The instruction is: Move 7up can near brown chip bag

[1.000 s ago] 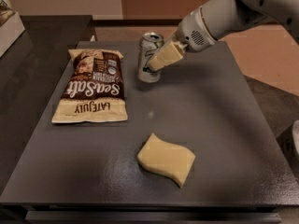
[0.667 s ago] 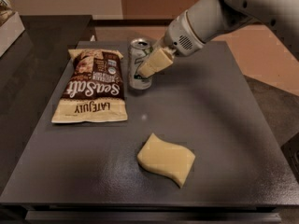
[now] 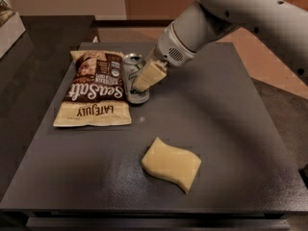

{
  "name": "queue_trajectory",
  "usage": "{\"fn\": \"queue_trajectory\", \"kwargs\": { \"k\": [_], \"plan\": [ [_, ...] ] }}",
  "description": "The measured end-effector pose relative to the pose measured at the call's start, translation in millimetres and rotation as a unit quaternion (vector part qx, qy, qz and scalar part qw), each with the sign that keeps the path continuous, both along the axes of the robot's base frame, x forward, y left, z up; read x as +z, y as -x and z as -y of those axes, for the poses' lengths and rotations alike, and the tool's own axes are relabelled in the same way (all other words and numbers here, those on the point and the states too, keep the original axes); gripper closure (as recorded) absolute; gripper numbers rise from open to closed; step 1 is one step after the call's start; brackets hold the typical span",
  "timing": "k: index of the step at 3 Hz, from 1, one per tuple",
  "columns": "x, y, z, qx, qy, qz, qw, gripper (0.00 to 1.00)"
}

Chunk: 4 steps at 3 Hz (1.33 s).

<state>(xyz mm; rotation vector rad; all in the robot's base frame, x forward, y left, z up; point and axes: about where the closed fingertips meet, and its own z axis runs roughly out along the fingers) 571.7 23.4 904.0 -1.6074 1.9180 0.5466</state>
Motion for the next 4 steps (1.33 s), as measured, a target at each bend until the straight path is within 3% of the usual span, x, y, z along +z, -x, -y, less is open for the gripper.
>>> {"fn": "queue_trajectory", "kwargs": {
  "k": [3, 4],
  "plan": [
    [-12.2, 1.4, -3.1, -0.004, 0.01, -0.001, 0.9999, 0.06],
    [-12.7, 1.9, -4.3, -0.003, 0.01, -0.002, 0.9999, 0.0]
  ]
}}
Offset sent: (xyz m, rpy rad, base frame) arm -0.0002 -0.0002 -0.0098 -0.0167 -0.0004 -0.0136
